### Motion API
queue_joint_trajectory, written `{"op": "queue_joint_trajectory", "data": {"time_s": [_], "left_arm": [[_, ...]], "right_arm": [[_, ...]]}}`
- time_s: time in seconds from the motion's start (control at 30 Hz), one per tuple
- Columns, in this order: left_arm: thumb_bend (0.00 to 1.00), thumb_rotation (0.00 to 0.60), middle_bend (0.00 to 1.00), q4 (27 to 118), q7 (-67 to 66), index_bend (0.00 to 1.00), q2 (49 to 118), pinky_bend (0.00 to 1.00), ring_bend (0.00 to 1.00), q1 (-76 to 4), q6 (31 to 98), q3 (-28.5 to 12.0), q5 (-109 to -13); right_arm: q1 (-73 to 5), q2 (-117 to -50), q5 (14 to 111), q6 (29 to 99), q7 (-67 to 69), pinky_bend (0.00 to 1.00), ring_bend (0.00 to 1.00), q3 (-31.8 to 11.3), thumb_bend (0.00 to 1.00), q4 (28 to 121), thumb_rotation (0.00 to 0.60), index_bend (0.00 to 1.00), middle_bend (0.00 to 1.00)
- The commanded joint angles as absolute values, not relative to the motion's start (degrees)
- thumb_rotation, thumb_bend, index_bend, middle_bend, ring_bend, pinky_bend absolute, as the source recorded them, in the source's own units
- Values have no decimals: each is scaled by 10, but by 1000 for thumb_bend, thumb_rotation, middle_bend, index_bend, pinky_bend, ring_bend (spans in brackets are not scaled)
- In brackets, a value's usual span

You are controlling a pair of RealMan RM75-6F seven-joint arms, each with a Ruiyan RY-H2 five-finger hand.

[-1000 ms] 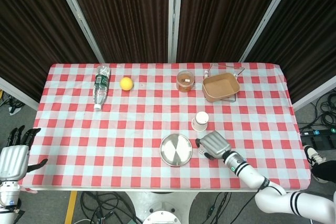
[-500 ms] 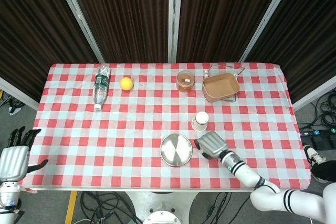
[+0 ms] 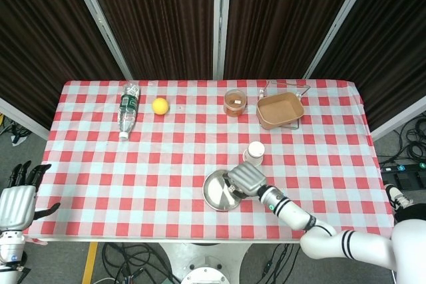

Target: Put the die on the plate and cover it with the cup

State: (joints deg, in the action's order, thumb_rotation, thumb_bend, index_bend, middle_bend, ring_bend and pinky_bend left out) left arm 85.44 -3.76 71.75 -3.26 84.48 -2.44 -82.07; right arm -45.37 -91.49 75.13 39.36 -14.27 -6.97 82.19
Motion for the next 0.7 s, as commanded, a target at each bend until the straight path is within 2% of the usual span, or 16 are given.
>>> {"op": "queue_joint_trajectory", "data": {"time_s": [0.03,0.13,0.2,0.3,0.33,0.47,0.5,0.6,0.7], "left_arm": [[76,600,159,856,-39,163,716,27,21,-32,845,-25,-819],[76,600,159,858,-40,163,715,26,21,-31,845,-25,-818],[76,600,159,858,-42,163,715,27,21,-31,846,-26,-817],[76,600,160,857,-46,163,715,27,21,-31,845,-26,-816],[76,600,159,858,-47,163,715,26,21,-32,845,-27,-817],[77,600,159,859,-47,163,715,27,21,-33,849,-28,-821],[76,600,159,858,-46,163,715,27,21,-32,849,-27,-821],[76,600,159,858,-46,163,715,26,21,-33,846,-27,-820],[76,600,159,856,-53,163,718,26,21,-35,844,-28,-819]], "right_arm": [[-476,-943,738,377,-156,874,896,-75,266,796,600,493,979],[-482,-947,729,377,-172,858,869,-71,260,796,600,312,976],[-477,-938,726,390,-173,779,836,-70,193,812,600,153,950],[-461,-911,730,424,-160,660,753,-73,124,853,600,24,851],[-454,-901,736,438,-154,613,691,-74,115,865,600,4,781],[-414,-856,771,521,-97,407,331,-83,106,905,600,6,438],[-401,-844,782,547,-72,360,262,-86,106,907,600,21,383],[-373,-819,783,588,-2,263,140,-97,105,900,600,63,291],[-358,-798,755,584,69,102,30,-108,105,891,600,72,194]]}}
